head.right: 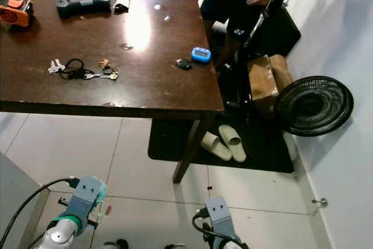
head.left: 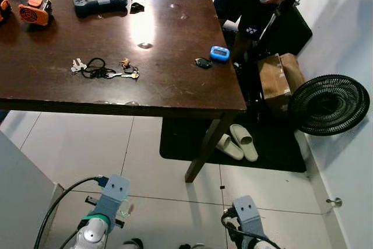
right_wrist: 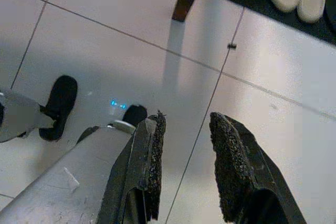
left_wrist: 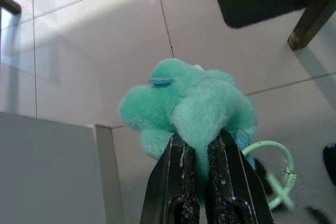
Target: Hang keys on a hook
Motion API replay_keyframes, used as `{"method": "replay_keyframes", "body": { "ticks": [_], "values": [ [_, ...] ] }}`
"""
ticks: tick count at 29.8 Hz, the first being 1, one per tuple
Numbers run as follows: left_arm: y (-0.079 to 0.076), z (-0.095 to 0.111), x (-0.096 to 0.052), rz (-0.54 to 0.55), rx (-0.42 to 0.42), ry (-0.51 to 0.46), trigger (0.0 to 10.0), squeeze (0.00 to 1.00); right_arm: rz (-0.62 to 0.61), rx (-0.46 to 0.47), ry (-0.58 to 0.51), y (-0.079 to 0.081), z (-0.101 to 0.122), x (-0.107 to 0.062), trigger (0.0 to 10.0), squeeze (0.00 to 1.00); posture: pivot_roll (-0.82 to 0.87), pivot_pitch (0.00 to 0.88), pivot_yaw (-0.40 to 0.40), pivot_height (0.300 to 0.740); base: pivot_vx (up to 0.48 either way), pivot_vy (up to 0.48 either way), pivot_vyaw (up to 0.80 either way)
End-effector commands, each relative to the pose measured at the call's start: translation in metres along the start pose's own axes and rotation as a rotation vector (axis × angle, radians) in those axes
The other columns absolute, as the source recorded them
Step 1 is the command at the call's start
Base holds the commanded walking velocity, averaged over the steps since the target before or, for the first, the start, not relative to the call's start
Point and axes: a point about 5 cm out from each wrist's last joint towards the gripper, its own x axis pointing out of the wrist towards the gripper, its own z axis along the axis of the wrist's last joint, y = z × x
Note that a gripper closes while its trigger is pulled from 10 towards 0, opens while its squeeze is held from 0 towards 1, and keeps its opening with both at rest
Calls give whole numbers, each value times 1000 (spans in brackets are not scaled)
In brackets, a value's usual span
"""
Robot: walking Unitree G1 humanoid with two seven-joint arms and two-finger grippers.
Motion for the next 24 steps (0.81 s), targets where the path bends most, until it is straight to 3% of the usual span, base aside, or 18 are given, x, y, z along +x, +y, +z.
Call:
{"method": "replay_keyframes", "body": {
  "ticks": [1,2,4,7,10,12,17,24],
  "values": [
    [-6,-15,-5,-31,24,50,10000,0,6,-28,-1,0,1,0,10000,0,-29,63,-62,740,0,0,794],
    [-9,-25,-8,-51,41,91,10000,0,5,-27,5,0,0,0,10000,0,-28,62,-63,740,0,0,794],
    [-9,-25,-8,-51,41,91,10000,0,5,-27,5,0,0,0,10000,0,-28,62,-63,740,0,0,794],
    [-12,-53,-19,-88,86,205,10000,0,6,-21,20,-2,-2,-1,10000,0,-29,58,-66,740,0,0,794],
    [-12,-56,-20,-86,87,216,10000,0,9,-18,21,-2,-3,-1,10000,0,-29,58,-66,740,0,0,794],
    [-11,-54,-20,-76,84,203,10000,0,10,-14,20,-3,-3,-1,10000,0,-32,53,-68,740,0,0,794],
    [-3,-29,-9,-33,121,64,10000,0,0,12,-3,-4,6,2,10000,0,-22,34,-45,740,0,0,795],
    [4,-15,-1,-30,138,25,10000,0,-3,22,-22,-1,15,6,10000,0,-15,17,-22,740,0,0,800]
  ]
}}
